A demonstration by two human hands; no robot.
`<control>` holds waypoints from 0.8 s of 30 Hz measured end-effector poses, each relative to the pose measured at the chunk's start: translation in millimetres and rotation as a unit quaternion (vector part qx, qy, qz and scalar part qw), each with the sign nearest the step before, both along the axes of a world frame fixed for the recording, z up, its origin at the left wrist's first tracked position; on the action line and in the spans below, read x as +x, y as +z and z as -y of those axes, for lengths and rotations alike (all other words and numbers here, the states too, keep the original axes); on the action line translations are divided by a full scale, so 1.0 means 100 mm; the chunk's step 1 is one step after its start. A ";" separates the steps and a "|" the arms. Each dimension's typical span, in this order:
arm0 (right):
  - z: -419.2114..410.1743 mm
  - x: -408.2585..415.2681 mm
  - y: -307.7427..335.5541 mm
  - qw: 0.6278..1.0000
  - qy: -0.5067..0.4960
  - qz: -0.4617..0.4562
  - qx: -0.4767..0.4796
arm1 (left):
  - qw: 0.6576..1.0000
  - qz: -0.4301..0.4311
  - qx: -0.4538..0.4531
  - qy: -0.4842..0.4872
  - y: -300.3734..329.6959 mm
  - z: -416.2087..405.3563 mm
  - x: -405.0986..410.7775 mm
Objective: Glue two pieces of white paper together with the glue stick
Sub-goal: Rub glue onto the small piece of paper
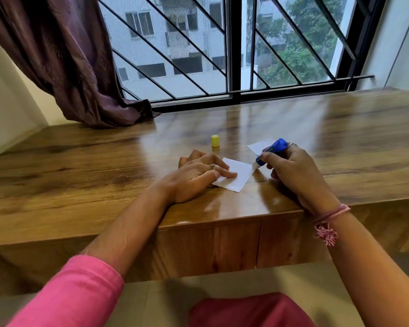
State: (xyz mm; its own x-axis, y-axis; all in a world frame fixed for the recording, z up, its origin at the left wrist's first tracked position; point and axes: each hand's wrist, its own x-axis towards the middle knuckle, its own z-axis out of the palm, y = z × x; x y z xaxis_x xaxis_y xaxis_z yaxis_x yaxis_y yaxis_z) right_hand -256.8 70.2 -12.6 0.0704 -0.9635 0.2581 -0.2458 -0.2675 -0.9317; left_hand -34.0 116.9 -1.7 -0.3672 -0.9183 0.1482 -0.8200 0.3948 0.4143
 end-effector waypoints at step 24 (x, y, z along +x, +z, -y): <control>-0.06 0.01 0.05 0.999 0.022 -0.033 -0.001 | 0.999 -0.021 0.024 0.014 0.00 0.00 -0.01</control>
